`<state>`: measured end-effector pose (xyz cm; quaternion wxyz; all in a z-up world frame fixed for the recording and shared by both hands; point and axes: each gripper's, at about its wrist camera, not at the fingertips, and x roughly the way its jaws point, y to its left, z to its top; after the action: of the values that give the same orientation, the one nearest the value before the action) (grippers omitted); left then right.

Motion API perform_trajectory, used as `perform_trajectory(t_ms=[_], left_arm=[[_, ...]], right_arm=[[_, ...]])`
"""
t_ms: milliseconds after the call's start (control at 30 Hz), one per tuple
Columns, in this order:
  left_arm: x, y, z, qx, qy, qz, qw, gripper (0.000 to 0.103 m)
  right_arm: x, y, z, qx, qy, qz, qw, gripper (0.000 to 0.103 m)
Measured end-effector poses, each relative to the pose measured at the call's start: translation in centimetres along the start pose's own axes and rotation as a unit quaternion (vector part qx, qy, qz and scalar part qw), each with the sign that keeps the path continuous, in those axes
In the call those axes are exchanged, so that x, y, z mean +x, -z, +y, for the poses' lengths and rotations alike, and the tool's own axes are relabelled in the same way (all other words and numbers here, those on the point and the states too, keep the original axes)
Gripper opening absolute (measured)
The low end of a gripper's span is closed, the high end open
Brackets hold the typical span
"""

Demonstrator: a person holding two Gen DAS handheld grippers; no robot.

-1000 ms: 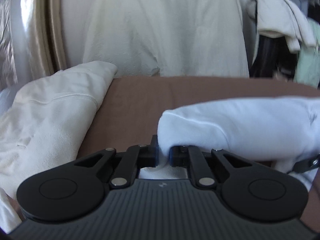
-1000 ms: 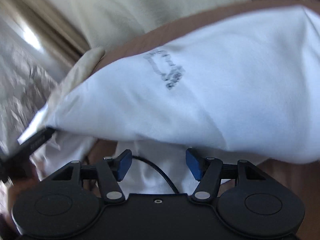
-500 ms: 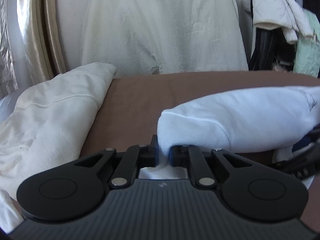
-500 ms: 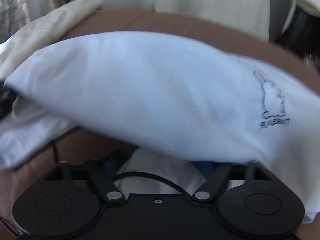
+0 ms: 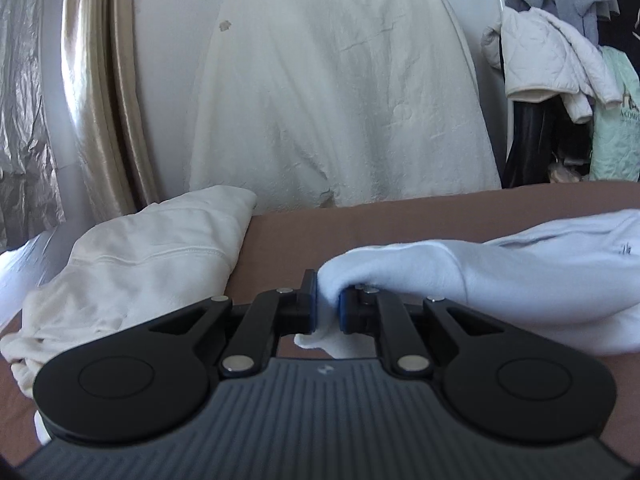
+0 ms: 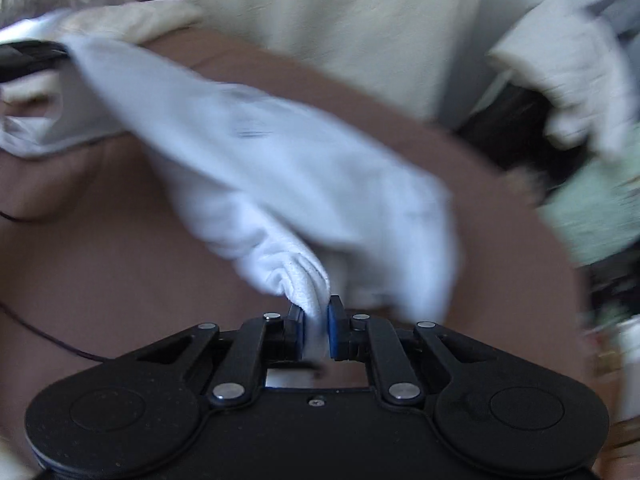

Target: Fold clothes

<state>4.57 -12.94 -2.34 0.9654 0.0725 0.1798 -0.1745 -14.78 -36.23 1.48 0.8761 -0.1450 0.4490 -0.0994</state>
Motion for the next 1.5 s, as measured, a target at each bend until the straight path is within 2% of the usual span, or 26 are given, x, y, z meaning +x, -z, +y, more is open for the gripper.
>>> perform_trajectory(t_ms=[67, 100, 267, 333, 367, 433, 467, 500, 567, 633, 700, 733, 767, 833, 867, 933, 1000, 1067, 1133, 1167, 1200, 1267, 1333, 1367, 1467, 1500], left_arm=[[-0.7, -0.6, 0.0, -0.021, 0.003, -0.009, 0.9997, 0.01], [-1.1, -0.9, -0.1, -0.028, 0.004, -0.015, 0.9995, 0.01], [-3.5, -1.4, -0.4, -0.025, 0.004, -0.028, 0.9993, 0.008], [-5.0, -1.4, -0.2, -0.029, 0.013, -0.029, 0.9991, 0.008], [-5.7, -1.3, -0.2, -0.025, 0.015, -0.032, 0.9991, 0.008], [-6.4, -1.3, -0.4, -0.017, 0.018, -0.029, 0.9993, 0.008], [-6.2, -1.1, -0.5, -0.018, 0.022, -0.023, 0.9993, 0.008], [-5.7, -0.9, -0.7, -0.02, 0.024, -0.013, 0.9994, 0.008], [-4.9, -0.6, -0.9, -0.023, 0.016, -0.002, 0.9996, 0.007], [-6.0, -1.2, -1.0, -0.019, 0.009, -0.044, 0.9988, 0.007], [-8.4, -2.5, -1.5, 0.009, -0.014, -0.1, 0.9949, 0.007], [-9.5, -3.1, -1.4, 0.007, -0.015, -0.115, 0.9932, 0.007], [-10.5, -3.6, -1.2, -0.004, -0.009, -0.12, 0.9928, 0.007], [-11.1, -4.1, -0.3, -0.029, 0.037, -0.075, 0.9961, 0.007], [-10.9, -4.0, 0.2, -0.042, 0.074, -0.031, 0.9959, 0.008], [-9.8, -2.5, 1.2, -0.076, 0.146, 0.063, 0.9843, 0.009], [-8.8, -0.4, 2.1, -0.11, 0.197, 0.14, 0.9639, 0.009], [-8.0, 1.7, 2.5, -0.122, 0.2, 0.191, 0.9532, 0.009], [-7.3, 2.8, 2.4, -0.105, 0.185, 0.22, 0.9521, 0.009], [-7.2, 2.9, 2.4, -0.099, 0.181, 0.224, 0.9525, 0.012], [-7.1, 2.9, 2.5, -0.101, 0.18, 0.224, 0.9525, 0.014], [-7.1, 2.4, 2.9, -0.11, 0.177, 0.215, 0.9539, 0.032], [-7.3, 2.1, 3.3, -0.117, 0.172, 0.198, 0.958, 0.044], [-7.4, 1.8, 3.5, -0.12, 0.168, 0.189, 0.96, 0.045], [-8.0, 1.1, 4.5, -0.14, 0.17, 0.156, 0.963, 0.047], [-8.0, 1.0, 4.7, -0.147, 0.168, 0.143, 0.9641, 0.048]], right_arm=[[-0.3, 0.5, -1.9, 0.011, 0.059, -0.021, 0.998, 0.012], [-0.4, 0.5, -3.1, 0.038, 0.06, -0.031, 0.997, 0.012], [0.7, 0.5, -5.8, 0.173, -0.006, -0.068, 0.982, 0.012], [1.6, 2.5, -7.7, 0.242, -0.055, -0.074, 0.966, 0.012], [2.6, 3.5, -8.8, 0.295, -0.1, -0.078, 0.947, 0.012], [4.8, 5.9, -11.2, 0.368, -0.145, -0.051, 0.917, 0.012], [5.6, 6.7, -11.7, 0.391, -0.149, -0.041, 0.907, 0.012], [6.0, 7.3, -11.9, 0.398, -0.143, -0.038, 0.905, 0.012], [6.0, 7.4, -11.3, 0.38, -0.111, -0.029, 0.918, 0.012], [3.6, 6.3, -9.2, 0.337, -0.053, -0.087, 0.936, 0.012], [-0.5, 4.8, -5.8, 0.222, 0.049, -0.186, 0.956, 0.012], [-2.6, 4.5, -4.3, 0.179, 0.103, -0.234, 0.95, 0.012], [-4.3, 4.4, -3.9, 0.174, 0.131, -0.264, 0.94, 0.012], [-6.3, 4.3, -5.4, 0.227, 0.121, -0.26, 0.931, 0.012], [-6.7, 4.2, -6.7, 0.258, 0.095, -0.224, 0.935, 0.012], [-7.6, 5.3, -9.1, 0.331, 0.032, -0.179, 0.926, 0.012], [-8.5, 6.8, -10.5, 0.361, -0.018, -0.16, 0.919, 0.013], [-9.3, 8.2, -11.4, 0.38, -0.034, -0.138, 0.914, 0.012], [-9.9, 9.2, -11.3, 0.367, -0.01, -0.116, 0.923, 0.012], [-10.0, 9.7, -11.2, 0.357, 0.004, -0.105, 0.928, 0.012], [-9.7, 10.2, -11.3, 0.365, -0.022, -0.089, 0.927, 0.013], [-9.1, 11.3, -11.5, 0.379, -0.074, -0.057, 0.921, 0.021], [-8.8, 12.1, -11.6, 0.398, -0.138, -0.037, 0.906, 0.027], [-8.6, 12.4, -11.6, 0.407, -0.17, -0.028, 0.897, 0.032], [-9.6, 11.2, -10.4, 0.37, -0.187, -0.065, 0.908, 0.048], [-10.1, 10.5, -10.2, 0.359, -0.191, -0.083, 0.91, 0.05]])
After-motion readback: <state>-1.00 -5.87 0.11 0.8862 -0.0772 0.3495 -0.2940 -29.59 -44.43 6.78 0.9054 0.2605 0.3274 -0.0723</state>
